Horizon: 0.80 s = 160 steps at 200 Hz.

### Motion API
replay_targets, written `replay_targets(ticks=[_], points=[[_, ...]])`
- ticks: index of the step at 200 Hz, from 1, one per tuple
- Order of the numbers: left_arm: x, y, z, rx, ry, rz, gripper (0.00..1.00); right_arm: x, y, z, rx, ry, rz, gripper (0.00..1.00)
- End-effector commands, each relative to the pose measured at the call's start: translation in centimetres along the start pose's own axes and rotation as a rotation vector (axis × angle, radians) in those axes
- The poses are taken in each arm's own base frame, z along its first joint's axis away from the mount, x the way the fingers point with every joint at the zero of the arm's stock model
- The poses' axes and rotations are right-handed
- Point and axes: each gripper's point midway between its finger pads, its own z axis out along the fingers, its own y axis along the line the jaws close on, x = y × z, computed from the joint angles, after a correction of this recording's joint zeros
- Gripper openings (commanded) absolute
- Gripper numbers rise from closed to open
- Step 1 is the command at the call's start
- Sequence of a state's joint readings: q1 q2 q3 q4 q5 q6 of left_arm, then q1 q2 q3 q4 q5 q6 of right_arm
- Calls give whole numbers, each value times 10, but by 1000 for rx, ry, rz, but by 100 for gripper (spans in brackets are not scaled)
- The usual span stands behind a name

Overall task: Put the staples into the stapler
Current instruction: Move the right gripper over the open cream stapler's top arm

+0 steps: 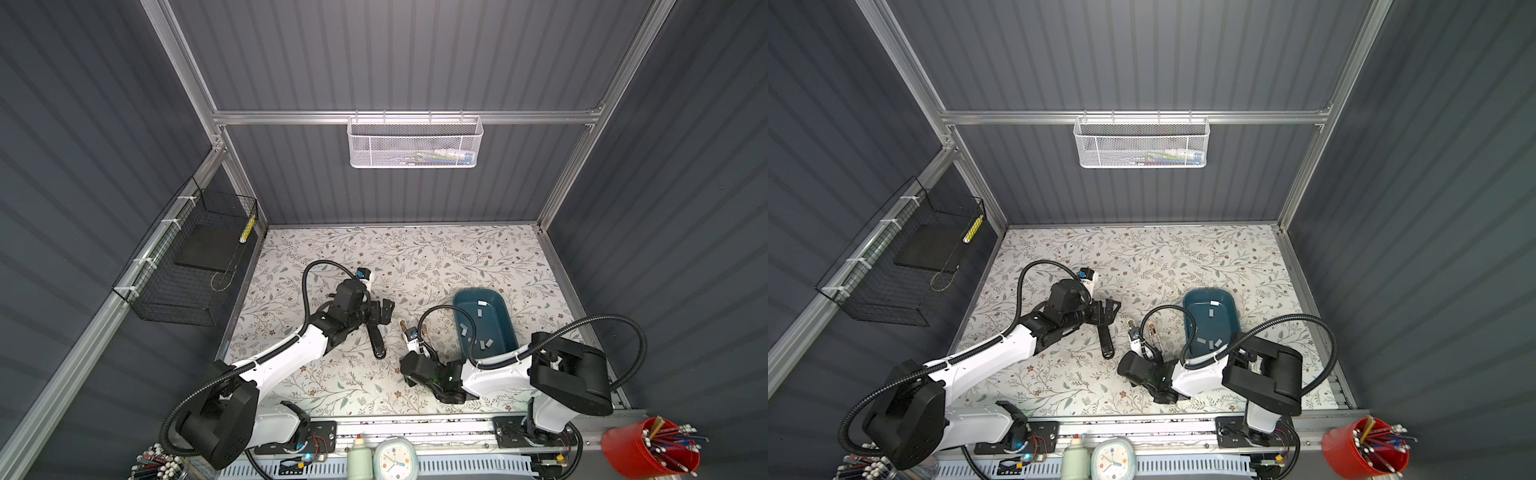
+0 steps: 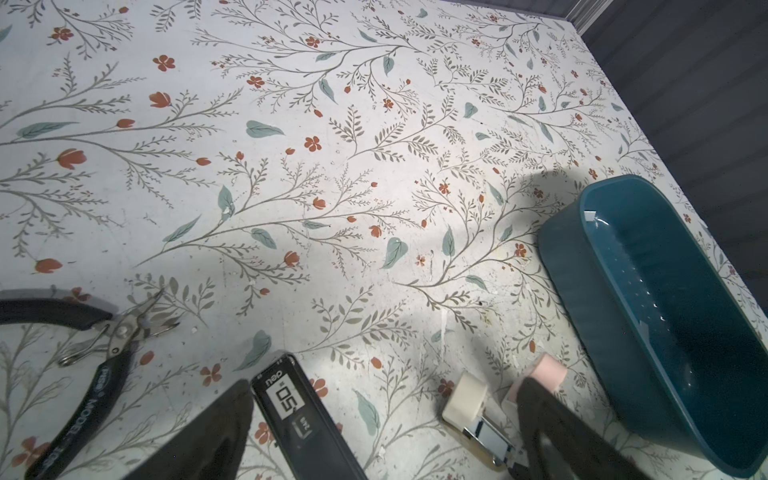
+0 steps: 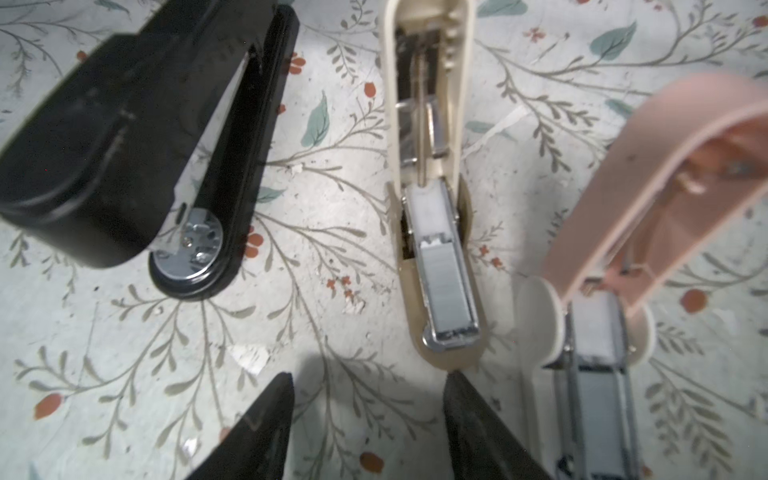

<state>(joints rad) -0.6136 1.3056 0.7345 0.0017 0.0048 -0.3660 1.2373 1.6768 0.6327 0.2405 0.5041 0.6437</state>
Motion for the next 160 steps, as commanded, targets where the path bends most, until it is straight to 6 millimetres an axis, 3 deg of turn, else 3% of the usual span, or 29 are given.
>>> replay_targets(ticks=[1, 75, 160], points=[[-9, -13, 2, 39, -4, 34, 99, 5, -7, 5, 25, 11, -4, 60], [-6, -17, 12, 47, 17, 45, 99, 17, -31, 5, 87, 35, 16, 63], [-1, -16, 20, 32, 35, 44, 98, 10, -30, 27, 69, 48, -20, 65]])
